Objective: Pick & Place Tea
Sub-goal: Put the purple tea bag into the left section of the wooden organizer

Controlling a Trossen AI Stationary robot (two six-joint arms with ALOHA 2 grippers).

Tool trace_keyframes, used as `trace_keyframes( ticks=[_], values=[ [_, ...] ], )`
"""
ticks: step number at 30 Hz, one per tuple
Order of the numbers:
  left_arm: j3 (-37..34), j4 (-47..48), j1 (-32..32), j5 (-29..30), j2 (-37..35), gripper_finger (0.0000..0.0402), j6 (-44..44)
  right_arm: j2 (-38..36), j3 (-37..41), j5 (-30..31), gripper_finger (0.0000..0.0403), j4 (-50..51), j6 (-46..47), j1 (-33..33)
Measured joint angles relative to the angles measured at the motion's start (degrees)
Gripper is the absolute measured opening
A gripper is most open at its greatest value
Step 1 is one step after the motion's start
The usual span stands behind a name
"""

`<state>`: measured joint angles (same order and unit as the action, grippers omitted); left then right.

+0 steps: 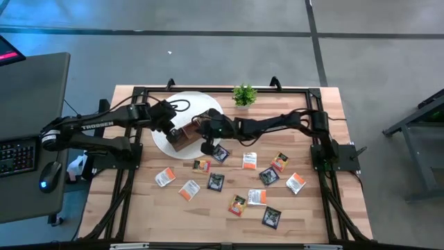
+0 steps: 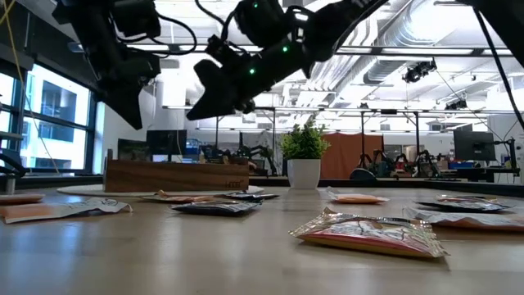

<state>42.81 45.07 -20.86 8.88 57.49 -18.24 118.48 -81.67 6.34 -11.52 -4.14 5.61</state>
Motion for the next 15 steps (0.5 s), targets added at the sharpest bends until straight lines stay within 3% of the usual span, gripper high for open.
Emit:
trace_keyframes(
  ticks=[5,8,15],
  values=[
    [0.0,-0.02,-0.05,-0.6,0.02,0.0003,0.54,-1.43,0.0,-0.95,0.001,5.84,-2.03,-1.16],
    [0.0,-0.02,-0.05,-0.51,0.02,0.0014,2.13,-1.88,0.0,-0.55,0.0024,10.05,-7.8,-2.32],
    [-0.02,-1.64,0.48,-4.79,0.14,0.0078,4.94,-4.76,0.04,2.14,0.0088,24.53,-12.87,-6.59]
  ],
)
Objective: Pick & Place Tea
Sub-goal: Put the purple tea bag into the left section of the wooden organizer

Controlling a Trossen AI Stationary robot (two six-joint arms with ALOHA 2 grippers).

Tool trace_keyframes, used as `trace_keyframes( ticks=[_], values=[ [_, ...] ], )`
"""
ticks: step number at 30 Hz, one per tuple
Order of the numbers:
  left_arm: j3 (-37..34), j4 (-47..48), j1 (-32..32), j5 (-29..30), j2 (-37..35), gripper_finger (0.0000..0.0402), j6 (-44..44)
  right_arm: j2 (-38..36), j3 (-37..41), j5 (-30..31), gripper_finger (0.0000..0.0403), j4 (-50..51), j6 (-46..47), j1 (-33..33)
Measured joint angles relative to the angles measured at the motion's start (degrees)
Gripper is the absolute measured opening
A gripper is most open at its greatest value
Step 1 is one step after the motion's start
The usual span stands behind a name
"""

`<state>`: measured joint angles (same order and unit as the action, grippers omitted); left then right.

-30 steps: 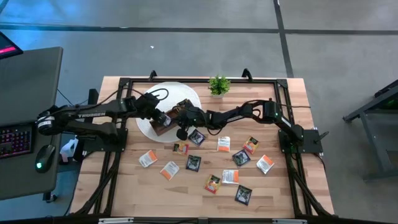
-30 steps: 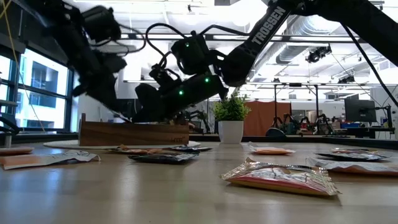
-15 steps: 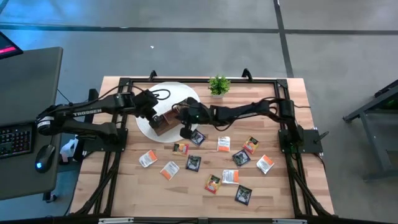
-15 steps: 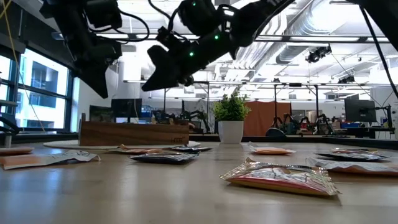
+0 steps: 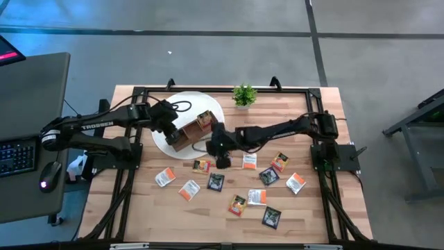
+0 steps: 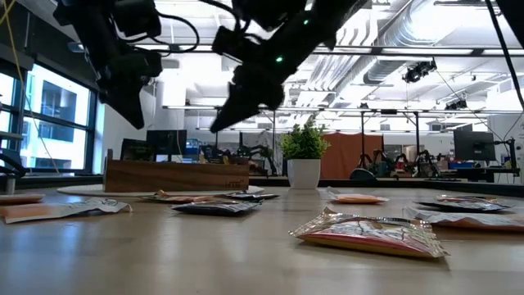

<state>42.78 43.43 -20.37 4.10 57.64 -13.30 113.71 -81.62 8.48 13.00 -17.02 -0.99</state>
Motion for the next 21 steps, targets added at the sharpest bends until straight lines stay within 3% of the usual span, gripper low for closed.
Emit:
trace_keyframes(
  ticks=[4,8,14,21],
  values=[
    [-0.02,-1.63,2.81,-0.52,0.82,0.0111,0.01,-0.37,-0.02,-0.23,0.0134,8.83,0.24,-2.03],
    [-0.02,-1.95,5.29,5.62,0.75,0.0123,-1.4,-0.15,-0.02,-3.78,0.0168,13.36,2.55,-2.62],
    [-0.04,-4.29,8.36,6.68,0.75,0.0123,-3.49,1.29,-0.02,-4.45,0.0181,13.85,6.5,-1.86],
    [-0.04,-12.32,14.85,-1.39,0.75,0.0123,-2.16,3.38,-0.04,-19.49,0.0181,9.35,8.26,-2.57]
  ],
)
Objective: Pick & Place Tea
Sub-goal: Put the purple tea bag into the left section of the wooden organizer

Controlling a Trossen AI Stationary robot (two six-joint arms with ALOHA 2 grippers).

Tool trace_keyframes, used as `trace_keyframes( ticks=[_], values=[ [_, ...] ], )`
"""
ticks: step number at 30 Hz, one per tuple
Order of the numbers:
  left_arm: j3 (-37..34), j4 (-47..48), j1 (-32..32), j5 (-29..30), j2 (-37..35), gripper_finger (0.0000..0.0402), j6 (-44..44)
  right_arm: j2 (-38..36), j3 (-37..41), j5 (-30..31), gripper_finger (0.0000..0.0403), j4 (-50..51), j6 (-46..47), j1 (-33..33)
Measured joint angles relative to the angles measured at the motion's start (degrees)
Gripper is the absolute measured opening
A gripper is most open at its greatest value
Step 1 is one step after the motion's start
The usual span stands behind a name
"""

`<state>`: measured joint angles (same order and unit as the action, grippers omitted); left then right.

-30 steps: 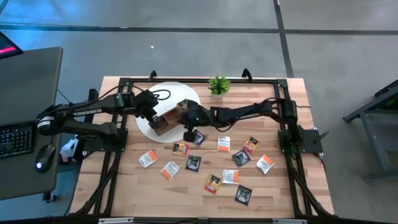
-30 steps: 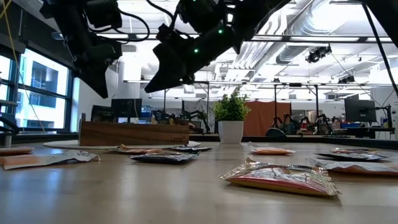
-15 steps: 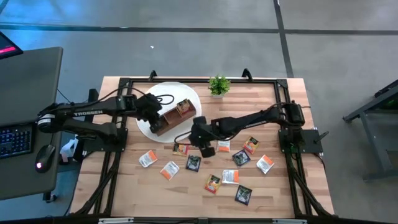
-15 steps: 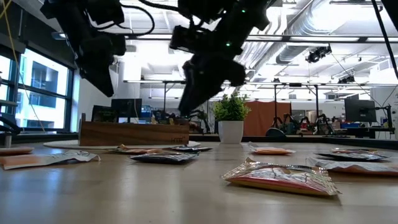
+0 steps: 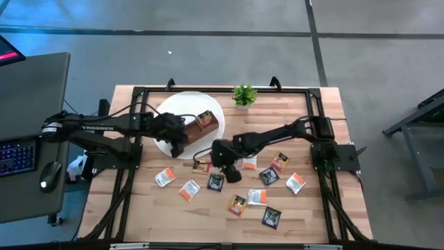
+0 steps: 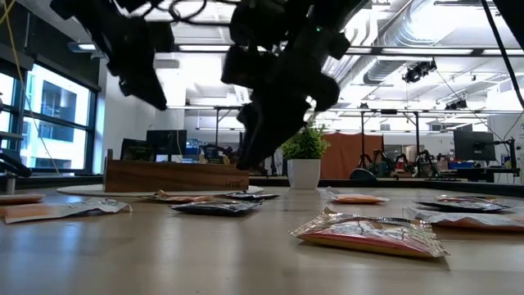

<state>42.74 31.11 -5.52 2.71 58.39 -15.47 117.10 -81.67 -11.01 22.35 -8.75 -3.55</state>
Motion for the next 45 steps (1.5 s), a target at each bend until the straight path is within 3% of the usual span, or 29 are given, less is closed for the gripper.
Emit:
trace_keyframes(
  ticks=[4,8,14,18,24,28,34,41,45],
  values=[
    [0.02,-0.88,4.35,3.47,0.85,0.0123,-2.42,3.26,-0.05,2.18,0.0181,-2.36,7.2,-1.65],
    [0.01,-0.79,7.61,7.95,1.01,0.0124,-3.04,5.79,-0.17,6.27,0.0181,-4.05,7.3,-3.53],
    [0.0,-0.63,10.29,8.27,1.03,0.0124,-5.25,6.64,-0.2,11.99,0.0176,-4.68,6.12,-5.53],
    [0.0,-0.38,10.98,8.12,1.05,0.0124,-7.7,6.86,-0.2,12.57,0.0133,-3.92,6.05,-6.65],
    [0.0,0.48,11.24,8.2,1.05,0.0124,-8.41,7.56,-0.25,11.7,0.0013,-2.52,5.8,-7.48],
    [0.0,0.42,11.19,8.34,1.05,0.0124,-8.43,7.36,-0.24,12.22,0.0022,-2.19,5.08,-7.5],
    [0.0,0.44,11.19,8.3,1.05,0.0124,-9.31,3.7,0.37,16.01,0.0007,0.18,0.82,-7.59],
    [0.0,0.28,11.19,8.32,1.05,0.0124,-9.31,-0.51,0.03,37.53,0.0004,-5.17,-14.19,-6.92],
    [0.0,0.16,11.19,8.25,1.05,0.0124,-9.66,-0.06,0.29,40.66,0.0003,-12.36,-24.3,-5.44]
  ],
)
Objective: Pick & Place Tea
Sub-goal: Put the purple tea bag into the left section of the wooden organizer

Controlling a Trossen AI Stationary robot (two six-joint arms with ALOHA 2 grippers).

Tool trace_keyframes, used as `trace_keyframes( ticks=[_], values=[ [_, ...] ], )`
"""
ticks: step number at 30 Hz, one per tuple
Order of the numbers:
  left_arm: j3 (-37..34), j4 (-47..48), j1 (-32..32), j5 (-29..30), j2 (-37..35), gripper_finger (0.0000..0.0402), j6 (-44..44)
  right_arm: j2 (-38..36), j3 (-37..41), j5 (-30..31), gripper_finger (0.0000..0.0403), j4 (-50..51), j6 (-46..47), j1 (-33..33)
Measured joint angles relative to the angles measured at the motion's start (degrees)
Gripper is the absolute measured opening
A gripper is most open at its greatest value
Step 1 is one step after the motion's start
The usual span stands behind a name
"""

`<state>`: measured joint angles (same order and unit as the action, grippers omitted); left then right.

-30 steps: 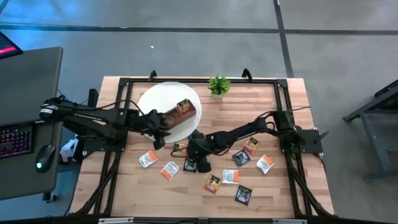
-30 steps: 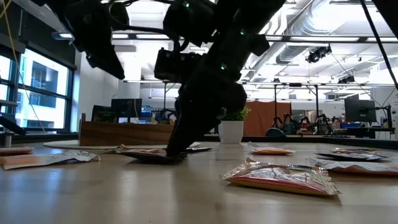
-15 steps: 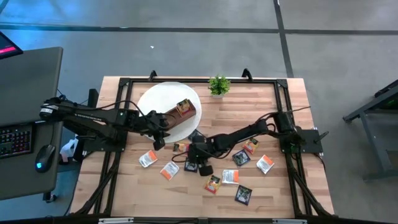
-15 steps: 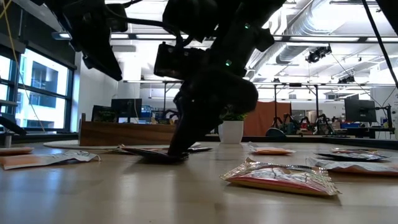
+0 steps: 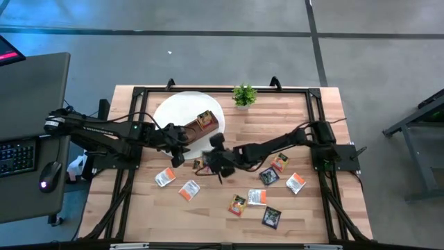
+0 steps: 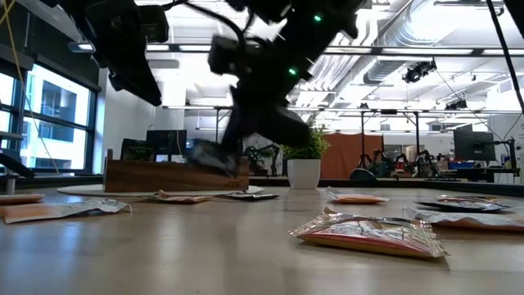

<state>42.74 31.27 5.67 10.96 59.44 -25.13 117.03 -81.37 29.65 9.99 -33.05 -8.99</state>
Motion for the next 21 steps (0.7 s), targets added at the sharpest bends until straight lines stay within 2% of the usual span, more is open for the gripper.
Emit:
trace_keyframes(
  ticks=[4,7,10,15,18,21],
  values=[
    [0.23,0.7,0.0,-1.02,-0.74,0.0124,-3.31,-0.12,-0.21,2.86,0.0003,-13.14,-9.4,1.65],
    [2.18,3.19,0.0,-0.59,-2.04,0.0124,-3.36,0.62,-0.21,-1.41,0.0002,-22.44,-17.84,3.28],
    [5.81,8.66,0.0,2.72,-3.81,0.0124,-3.45,2.68,-0.34,-7.29,0.0002,-30.21,-23.36,5.05],
    [12.97,18.49,0.0,11.93,-6.26,0.0123,-2.0,7.95,-0.38,-12.01,0.0001,-42.02,-33.5,7.79],
    [15.94,19.52,-0.04,16.34,-7.41,0.0123,-0.5,10.9,-2.74,-12.97,0.0001,-44.53,-38.12,9.09],
    [17.64,19.74,-0.01,18.25,-7.93,0.0123,-0.1,14.06,-6.64,-13.37,0.0001,-43.17,-39.67,10.32]
  ],
)
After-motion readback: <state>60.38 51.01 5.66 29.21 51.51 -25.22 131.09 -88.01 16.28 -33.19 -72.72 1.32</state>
